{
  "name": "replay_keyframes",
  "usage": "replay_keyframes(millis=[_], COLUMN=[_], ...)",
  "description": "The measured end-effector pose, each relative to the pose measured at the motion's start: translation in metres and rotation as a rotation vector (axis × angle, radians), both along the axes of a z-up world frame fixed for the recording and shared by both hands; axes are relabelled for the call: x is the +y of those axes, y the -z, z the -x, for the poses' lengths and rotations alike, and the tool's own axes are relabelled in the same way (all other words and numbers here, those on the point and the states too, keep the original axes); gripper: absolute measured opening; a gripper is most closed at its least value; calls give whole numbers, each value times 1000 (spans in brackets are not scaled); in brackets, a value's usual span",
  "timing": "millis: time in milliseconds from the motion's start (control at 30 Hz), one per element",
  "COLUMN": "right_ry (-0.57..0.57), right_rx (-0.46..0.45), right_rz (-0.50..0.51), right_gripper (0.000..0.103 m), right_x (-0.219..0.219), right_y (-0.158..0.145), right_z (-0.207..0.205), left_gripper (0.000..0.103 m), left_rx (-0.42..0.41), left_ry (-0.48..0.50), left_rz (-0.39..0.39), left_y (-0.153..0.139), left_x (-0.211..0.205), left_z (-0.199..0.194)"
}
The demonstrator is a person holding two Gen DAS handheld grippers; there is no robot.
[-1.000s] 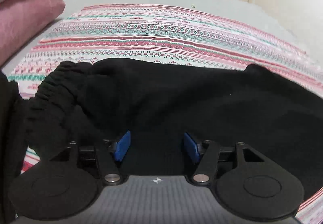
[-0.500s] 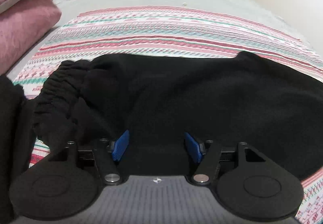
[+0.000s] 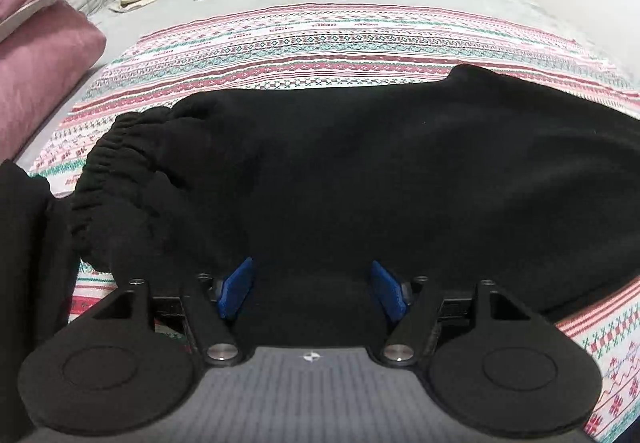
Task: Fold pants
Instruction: 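Smooth the pants edge with the right tool, then open both tools, then grasp the elastic waistband with the right tool while the left tool grasps the pants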
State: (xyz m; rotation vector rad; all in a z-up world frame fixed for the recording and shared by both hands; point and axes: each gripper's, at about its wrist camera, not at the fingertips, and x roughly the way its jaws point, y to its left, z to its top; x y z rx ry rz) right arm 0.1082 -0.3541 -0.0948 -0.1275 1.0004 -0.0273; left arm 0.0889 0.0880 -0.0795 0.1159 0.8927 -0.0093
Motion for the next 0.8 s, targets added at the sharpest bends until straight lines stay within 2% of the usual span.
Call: replay_keyframes(millis=[67, 100, 133, 233, 267, 300, 367, 467, 533, 567, 633, 667, 733, 800], right_ry=[213, 310, 341, 461, 513, 551, 601, 633, 660, 660, 660, 668, 658, 649], right_rx=[-65, -99, -117, -157, -202, -241, -274, -179, -135, -116, -78, -85, -100, -94], right_rz=[68, 109, 58, -81, -76, -65, -87, -201, -266, -304, -402, -403, -392, -369], right_gripper=[28, 9, 2, 0, 0, 14, 17, 20, 38, 59, 62, 62, 62, 63], right_x=[-55, -77, -95, -116, -117, -114, -117, -134, -140, -141, -137, -137, -134, -127], right_y=[6, 7, 7, -6, -14, -21, -30, -22, -10, -5, 2, 3, 5, 5], right_z=[-2, -2, -3, -1, 4, 10, 16, 30, 32, 32, 43, 42, 40, 37], left_gripper=[89, 89, 89, 89, 89, 89, 90, 90, 90, 91, 90, 90, 90, 90], left_rx=[1, 1, 0, -13, -21, -35, -61, -84, -80, -60, 30, 45, 34, 22], left_ry=[-9, -15, -18, -22, -24, -28, -33, -53, -76, -96, -134, -131, -106, -103], left_rz=[-9, -12, -13, -12, -2, 17, 69, 153, 182, 187, 177, 172, 144, 164], left_y=[0, 0, 0, -2, -5, -8, -16, -24, -25, -22, -8, -2, -3, -8], left_x=[-2, -3, -3, -6, -5, -4, -1, 3, 4, 6, 8, 8, 5, 10], left_z=[0, -1, -2, -2, -1, 1, 4, 4, 0, -3, -11, -13, -11, -8])
